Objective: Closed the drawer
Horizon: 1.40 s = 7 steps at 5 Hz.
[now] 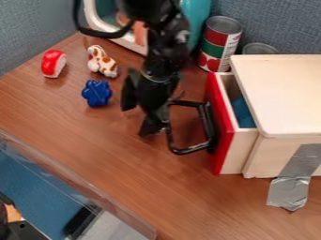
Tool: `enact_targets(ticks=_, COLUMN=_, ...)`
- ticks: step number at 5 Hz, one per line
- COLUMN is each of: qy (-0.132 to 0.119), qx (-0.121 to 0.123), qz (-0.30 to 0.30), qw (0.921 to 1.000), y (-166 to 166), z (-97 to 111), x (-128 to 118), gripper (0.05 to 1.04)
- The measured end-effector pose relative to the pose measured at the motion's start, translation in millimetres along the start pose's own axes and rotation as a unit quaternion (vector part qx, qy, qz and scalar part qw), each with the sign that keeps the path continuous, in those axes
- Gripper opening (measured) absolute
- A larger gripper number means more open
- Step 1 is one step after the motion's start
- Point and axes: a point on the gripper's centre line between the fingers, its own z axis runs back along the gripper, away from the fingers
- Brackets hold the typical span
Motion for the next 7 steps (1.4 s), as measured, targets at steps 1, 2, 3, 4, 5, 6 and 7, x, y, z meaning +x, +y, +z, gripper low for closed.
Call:
enact_targets(ticks=1, qy=0.003, qx=-0.001, qz=-0.001, qw=1.0, y=-6.6, z=-1.3, x=13.3, gripper=0.999)
enact_targets(ticks=2, qy=0.005, qx=-0.007, qz=0.007, qw=0.9999, y=-8.2, z=-0.7, x=24.5, gripper=0.999)
enact_targets(ticks=3, qy=0.004, qx=-0.017, qz=0.012, qw=0.9998, y=-9.9, z=3.5, x=31.0, gripper=0.999)
enact_targets(ticks=4, qy=0.011, qx=-0.027, qz=0.019, qw=0.9994, y=-12.7, z=5.3, x=33.3, gripper=0.997)
enact_targets(ticks=5, qy=0.016, qx=-0.037, qz=0.02, qw=0.999, y=-15.8, z=7.3, x=32.6, gripper=0.999)
enact_targets(ticks=6, qy=0.029, qx=-0.023, qz=0.003, qw=0.9993, y=-22.2, z=3.5, x=17.9, gripper=0.999)
enact_targets(ticks=7, qy=0.042, qx=-0.023, qz=0.033, qw=0.9983, y=2.4, z=16.7, x=-23.4, gripper=0.999)
